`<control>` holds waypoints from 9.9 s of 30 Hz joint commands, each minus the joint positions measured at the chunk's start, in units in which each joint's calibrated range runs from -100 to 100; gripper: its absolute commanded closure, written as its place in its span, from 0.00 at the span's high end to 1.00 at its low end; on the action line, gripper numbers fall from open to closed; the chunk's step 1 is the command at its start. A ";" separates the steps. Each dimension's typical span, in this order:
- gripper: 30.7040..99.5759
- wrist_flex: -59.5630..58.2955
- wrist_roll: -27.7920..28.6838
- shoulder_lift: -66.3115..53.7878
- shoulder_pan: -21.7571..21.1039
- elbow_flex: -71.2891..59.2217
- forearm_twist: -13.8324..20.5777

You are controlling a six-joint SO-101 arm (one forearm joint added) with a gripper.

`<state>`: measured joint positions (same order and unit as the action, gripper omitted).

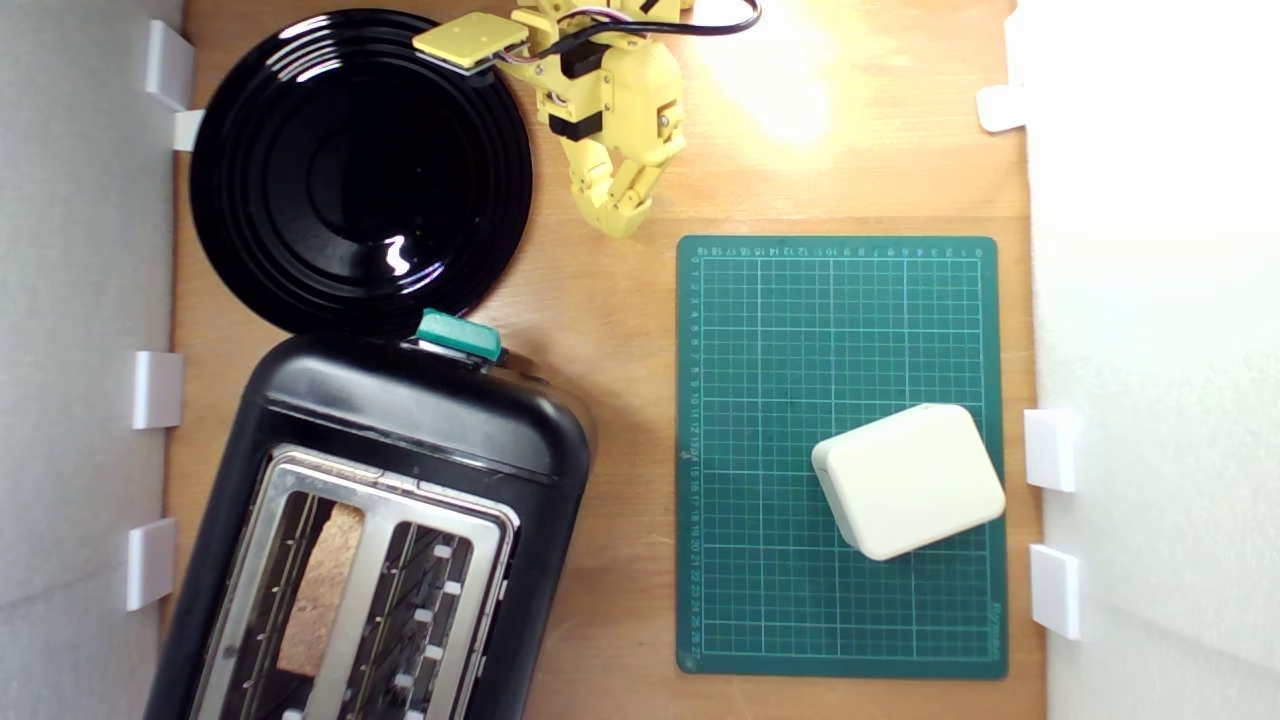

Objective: Start toaster

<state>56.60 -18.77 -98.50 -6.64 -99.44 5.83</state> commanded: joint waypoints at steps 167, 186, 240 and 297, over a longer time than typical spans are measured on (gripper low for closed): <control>0.01 -22.38 -21.36 79.60 17.83 60.69 8.71; 0.01 -34.11 -21.41 79.85 19.26 48.60 8.71; 0.01 -34.11 -21.20 94.00 24.74 38.24 9.84; 0.01 -16.04 -21.52 74.52 23.31 54.42 8.62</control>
<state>38.81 -40.21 -19.38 17.13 -45.88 14.68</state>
